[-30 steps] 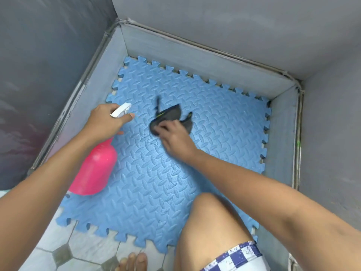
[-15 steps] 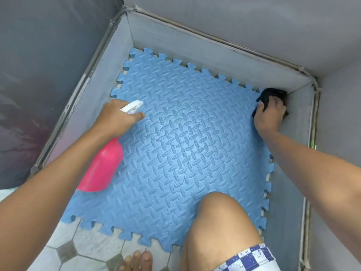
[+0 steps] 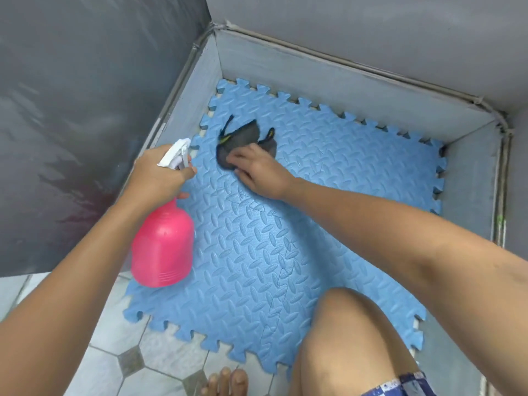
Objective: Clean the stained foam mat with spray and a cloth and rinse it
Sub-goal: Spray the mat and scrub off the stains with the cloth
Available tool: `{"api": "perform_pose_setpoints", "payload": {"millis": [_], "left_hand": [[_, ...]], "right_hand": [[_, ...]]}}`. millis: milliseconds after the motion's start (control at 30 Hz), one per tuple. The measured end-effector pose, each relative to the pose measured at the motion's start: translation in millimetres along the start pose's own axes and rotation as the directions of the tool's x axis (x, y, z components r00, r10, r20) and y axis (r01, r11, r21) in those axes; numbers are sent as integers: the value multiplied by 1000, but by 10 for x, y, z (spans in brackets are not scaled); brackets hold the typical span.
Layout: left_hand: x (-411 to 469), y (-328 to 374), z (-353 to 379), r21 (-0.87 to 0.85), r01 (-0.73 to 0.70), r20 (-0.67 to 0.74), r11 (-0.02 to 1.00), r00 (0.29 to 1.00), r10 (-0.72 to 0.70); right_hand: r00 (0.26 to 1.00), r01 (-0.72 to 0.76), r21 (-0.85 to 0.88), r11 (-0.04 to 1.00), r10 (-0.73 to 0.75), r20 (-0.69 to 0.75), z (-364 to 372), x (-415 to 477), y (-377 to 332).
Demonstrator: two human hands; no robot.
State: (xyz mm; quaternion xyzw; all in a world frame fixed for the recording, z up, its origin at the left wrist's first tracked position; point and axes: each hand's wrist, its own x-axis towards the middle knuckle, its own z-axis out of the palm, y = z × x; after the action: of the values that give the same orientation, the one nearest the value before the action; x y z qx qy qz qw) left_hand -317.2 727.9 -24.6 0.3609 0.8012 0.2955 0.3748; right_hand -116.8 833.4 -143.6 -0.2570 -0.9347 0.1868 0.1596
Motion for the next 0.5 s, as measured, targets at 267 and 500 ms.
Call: {"api": "perform_pose_setpoints", "payload": {"millis": [267,500], "left_hand": [[28,-366,41,37,70,-4,997,998,-70],[-189,-376,-142,-9,-12,8,1000,1000,12]], "right_hand": [[996,39,-100,994,-31,84,-251,40,703],[920,-393,-52,918,392,-30,-260,1218,837]]}}
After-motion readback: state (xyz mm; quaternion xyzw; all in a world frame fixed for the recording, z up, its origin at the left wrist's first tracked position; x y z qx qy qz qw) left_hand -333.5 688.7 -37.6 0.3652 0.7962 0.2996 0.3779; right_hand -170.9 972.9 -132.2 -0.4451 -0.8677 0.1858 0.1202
